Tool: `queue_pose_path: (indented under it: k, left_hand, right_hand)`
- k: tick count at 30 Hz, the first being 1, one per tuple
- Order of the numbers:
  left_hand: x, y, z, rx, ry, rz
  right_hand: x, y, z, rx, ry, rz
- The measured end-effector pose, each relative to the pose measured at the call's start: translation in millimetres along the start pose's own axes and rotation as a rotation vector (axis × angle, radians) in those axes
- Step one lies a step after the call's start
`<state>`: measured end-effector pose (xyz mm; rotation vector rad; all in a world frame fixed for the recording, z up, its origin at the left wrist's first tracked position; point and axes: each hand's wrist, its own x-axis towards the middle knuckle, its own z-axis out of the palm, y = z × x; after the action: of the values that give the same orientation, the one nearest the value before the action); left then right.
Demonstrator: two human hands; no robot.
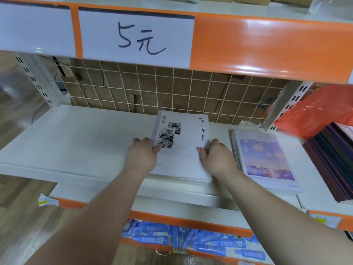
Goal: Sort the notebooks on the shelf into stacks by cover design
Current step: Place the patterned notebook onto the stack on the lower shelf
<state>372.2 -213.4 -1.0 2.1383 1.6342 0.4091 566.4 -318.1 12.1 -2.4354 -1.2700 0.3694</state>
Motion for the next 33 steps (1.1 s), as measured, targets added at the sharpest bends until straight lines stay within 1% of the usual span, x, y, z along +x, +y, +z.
queue_pose_path:
  k: [6,18,23,25,27,29,30,31,33]
  left_hand:
    - [4,-4,4,-0.059,-0.006,-0.027]
    - [4,-7,6,-0.081,0.006,-0.022]
    - [3,-4,5,-0.053,-0.013,-0.027]
    - [1,-1,3,-0.006,-0.016,-0.005]
    - [-2,4,0,0.117,0.015,0.057]
    - [-7,14,-1,0.237,0.062,0.148]
    - [-9,20,0,0.278,0.059,0.195]
    - [-10,26,3,0.315,0.027,0.239]
    - [-13,38,7,0.387,-0.083,0.293]
  right_hand:
    - [-2,-2,1,-0.011,-0.012,0.025]
    - [-4,-4,1,-0.040,-0.024,0.042]
    - [-3,-3,2,-0.054,-0.027,0.047]
    - [-2,-4,1,-0.070,-0.042,0.045]
    - [-4,-6,-2,-0.134,-0.037,-0.002]
    - [-5,-7,-3,-0.219,-0.014,-0.132]
    - [-6,-8,-3,-0.249,-0.023,-0.208]
    - [-6,-10,-2,-0.271,-0.050,-0.269]
    - [-7,-13,1,-0.310,-0.110,-0.328]
